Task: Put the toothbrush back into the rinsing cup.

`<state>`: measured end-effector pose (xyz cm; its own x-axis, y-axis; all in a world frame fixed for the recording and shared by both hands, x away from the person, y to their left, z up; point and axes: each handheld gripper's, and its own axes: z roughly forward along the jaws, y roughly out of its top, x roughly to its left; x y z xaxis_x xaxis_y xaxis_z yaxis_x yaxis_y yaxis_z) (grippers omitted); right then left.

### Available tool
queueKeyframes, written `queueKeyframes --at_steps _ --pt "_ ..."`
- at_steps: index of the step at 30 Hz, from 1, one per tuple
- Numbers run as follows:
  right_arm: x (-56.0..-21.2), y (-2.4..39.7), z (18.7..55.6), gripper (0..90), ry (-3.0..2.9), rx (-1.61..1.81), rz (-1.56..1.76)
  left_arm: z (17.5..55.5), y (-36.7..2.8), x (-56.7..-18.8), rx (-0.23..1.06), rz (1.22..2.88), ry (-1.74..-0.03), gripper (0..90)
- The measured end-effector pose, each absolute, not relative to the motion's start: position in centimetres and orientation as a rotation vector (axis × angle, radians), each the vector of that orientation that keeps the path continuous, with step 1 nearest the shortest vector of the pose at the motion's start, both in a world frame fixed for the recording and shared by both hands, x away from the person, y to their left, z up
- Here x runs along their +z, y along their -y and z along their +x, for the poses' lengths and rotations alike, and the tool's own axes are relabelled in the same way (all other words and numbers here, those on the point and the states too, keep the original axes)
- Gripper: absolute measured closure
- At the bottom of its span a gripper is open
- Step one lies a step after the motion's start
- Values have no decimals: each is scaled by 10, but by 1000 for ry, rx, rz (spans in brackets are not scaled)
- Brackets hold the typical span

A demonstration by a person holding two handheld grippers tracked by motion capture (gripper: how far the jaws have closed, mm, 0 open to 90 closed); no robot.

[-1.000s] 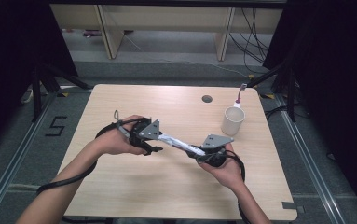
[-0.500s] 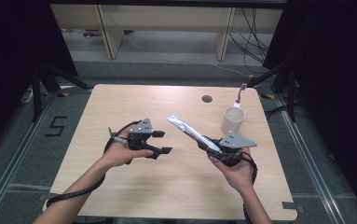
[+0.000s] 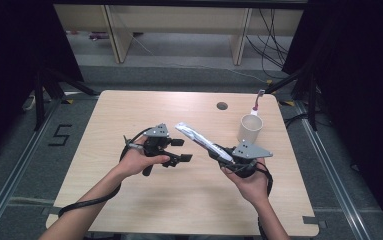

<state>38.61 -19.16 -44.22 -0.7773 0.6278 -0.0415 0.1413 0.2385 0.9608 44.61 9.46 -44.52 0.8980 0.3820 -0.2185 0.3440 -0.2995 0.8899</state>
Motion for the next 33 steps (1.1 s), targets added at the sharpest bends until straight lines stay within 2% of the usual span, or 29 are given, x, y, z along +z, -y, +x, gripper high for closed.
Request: queueKeyframes --at_steps 20,33 --pt "-439 187 387 717 -2103 1586 692 455 -86 -439 -43 1740 -591 264" --pt "-436 188 386 716 -2040 1601 680 457 -83 -431 -73 1699 -620 267"
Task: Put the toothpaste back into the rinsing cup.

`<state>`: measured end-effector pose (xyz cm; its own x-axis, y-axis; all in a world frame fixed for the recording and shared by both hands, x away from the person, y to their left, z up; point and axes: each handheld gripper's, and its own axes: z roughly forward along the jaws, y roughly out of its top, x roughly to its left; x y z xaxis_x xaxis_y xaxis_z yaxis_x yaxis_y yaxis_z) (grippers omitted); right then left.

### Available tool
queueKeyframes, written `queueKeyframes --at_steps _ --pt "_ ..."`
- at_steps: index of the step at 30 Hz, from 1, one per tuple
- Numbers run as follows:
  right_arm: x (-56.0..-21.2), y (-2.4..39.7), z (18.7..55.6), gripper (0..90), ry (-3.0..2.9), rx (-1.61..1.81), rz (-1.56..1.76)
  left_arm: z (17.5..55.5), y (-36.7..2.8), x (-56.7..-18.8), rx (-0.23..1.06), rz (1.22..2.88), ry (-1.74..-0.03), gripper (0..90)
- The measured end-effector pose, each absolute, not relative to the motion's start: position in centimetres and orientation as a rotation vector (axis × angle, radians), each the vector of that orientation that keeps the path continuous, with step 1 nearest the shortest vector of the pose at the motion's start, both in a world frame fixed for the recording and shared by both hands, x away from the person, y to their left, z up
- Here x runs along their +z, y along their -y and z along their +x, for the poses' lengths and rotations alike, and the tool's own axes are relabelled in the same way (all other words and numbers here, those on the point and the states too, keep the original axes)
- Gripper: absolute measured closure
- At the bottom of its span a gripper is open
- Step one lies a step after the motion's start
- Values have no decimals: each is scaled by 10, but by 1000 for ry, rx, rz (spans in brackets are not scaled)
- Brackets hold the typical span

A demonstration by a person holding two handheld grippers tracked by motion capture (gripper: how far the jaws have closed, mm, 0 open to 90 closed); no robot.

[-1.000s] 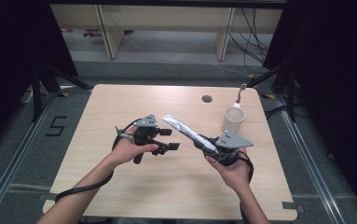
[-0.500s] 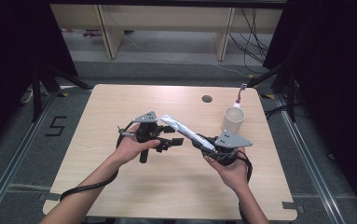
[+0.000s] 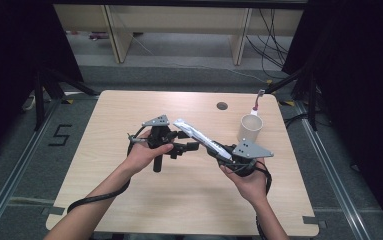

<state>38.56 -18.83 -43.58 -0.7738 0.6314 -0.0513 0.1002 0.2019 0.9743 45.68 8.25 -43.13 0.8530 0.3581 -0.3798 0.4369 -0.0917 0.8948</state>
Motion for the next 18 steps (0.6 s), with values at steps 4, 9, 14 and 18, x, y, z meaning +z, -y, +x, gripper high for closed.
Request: queueKeyframes --at_steps 4,9,14,18 --pt "-435 187 386 716 -2057 1604 696 459 -83 -430 -82 1667 -647 279" --pt "-434 187 388 716 -2037 1594 670 462 -81 -427 -117 1640 -696 287" --pt "-434 188 386 716 -2025 1574 681 464 -77 -426 -123 1625 -715 301" --pt "-436 188 384 716 -2013 1577 695 465 -74 -425 -132 1612 -725 318"
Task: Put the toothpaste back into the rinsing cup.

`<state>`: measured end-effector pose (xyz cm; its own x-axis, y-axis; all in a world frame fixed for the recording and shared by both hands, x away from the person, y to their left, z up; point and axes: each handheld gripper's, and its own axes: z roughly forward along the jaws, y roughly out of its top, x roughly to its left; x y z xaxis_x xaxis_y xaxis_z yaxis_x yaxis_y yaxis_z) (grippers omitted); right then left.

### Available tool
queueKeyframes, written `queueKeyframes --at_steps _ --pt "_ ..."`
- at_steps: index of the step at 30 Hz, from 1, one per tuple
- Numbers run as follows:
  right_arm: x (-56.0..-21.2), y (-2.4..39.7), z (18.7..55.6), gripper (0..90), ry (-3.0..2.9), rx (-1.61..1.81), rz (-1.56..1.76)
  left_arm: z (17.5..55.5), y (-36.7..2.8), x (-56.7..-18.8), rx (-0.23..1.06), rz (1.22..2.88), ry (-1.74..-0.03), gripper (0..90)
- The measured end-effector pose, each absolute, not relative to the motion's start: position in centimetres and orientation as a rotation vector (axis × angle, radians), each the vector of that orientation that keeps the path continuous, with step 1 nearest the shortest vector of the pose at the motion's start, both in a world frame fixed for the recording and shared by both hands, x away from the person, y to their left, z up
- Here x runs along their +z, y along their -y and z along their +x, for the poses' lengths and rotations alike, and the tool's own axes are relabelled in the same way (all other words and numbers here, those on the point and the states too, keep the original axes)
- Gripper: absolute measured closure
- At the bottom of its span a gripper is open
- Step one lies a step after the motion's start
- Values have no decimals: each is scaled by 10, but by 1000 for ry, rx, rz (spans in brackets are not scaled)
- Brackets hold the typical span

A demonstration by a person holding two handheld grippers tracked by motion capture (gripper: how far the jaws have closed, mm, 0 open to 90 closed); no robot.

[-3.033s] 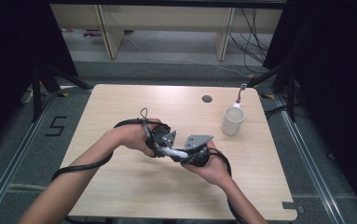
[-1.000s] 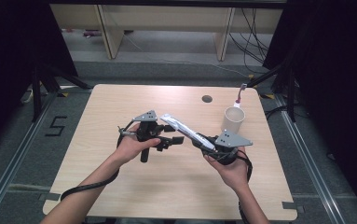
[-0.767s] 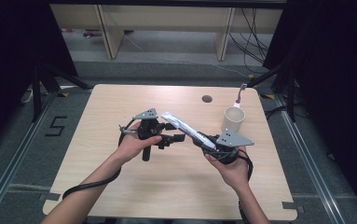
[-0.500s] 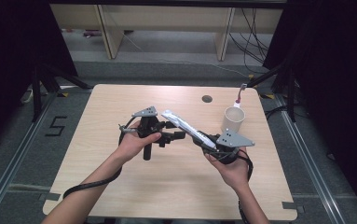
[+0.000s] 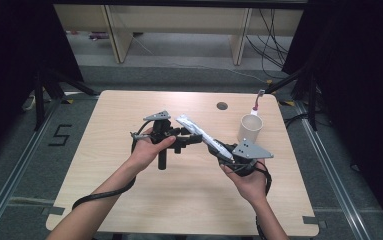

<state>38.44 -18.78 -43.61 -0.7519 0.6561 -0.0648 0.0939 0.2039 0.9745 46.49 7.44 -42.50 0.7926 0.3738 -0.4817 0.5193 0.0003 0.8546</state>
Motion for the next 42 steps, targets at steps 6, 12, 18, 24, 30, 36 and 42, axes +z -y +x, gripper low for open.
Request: queueKeyframes --at_steps 6,12,18,24,30,36,42 --pt "-437 187 382 716 -1999 1524 695 466 -74 -423 -168 1565 -752 322" --pt "-434 183 384 717 -1998 1496 666 466 -74 -421 -168 1539 -777 305" --pt "-436 181 383 717 -2011 1507 673 465 -72 -420 -173 1539 -794 283" --pt "-438 180 382 717 -2023 1472 654 467 -68 -421 -201 1512 -822 274" --pt "-438 178 381 718 -2009 1457 660 468 -69 -419 -226 1461 -835 357" --pt "-443 174 382 725 -2032 1448 673 467 -72 -415 -235 1433 -808 494" --pt "-450 168 386 725 -2063 1443 675 457 -69 -403 -130 1493 -717 639"
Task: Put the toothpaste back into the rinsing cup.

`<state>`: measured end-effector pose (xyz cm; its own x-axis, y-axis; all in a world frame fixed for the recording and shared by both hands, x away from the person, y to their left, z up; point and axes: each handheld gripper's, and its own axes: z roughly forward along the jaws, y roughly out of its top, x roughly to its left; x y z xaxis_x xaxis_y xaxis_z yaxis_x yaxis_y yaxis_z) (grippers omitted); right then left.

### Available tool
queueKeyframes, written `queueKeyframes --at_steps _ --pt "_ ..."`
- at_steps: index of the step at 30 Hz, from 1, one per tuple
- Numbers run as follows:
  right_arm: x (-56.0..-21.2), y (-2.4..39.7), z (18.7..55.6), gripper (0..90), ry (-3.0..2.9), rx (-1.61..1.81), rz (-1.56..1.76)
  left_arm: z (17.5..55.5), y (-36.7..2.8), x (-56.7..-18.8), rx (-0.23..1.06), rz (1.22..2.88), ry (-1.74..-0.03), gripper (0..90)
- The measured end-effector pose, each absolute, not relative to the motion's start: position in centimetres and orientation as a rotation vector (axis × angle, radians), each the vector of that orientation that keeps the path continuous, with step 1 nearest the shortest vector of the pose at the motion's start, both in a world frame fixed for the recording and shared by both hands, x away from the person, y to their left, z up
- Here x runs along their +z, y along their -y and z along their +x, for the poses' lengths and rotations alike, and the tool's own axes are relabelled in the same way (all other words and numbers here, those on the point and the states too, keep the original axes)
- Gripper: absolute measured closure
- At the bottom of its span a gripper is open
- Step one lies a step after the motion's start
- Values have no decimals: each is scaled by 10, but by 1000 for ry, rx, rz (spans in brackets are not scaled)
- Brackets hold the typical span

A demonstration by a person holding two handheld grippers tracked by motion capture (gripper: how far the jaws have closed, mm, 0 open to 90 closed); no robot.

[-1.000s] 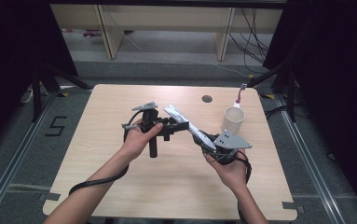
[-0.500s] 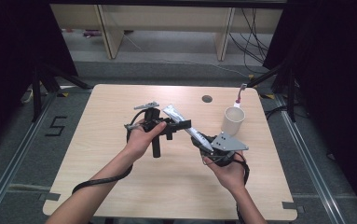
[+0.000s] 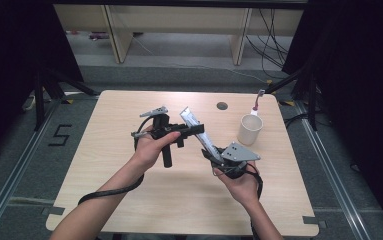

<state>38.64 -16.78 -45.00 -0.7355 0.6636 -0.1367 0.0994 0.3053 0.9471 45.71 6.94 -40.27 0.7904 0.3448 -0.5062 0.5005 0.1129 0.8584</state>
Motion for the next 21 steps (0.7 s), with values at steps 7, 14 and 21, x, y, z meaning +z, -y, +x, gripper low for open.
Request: queueKeyframes --at_steps 7,14,21 --pt "-451 161 390 689 -2095 1491 707 446 -65 -385 -6 1595 -583 738" --pt "-448 166 391 488 -2128 1553 745 440 -60 -380 96 1705 -472 755" --pt "-443 184 391 404 -2184 1684 725 434 -57 -379 106 1820 -334 757"
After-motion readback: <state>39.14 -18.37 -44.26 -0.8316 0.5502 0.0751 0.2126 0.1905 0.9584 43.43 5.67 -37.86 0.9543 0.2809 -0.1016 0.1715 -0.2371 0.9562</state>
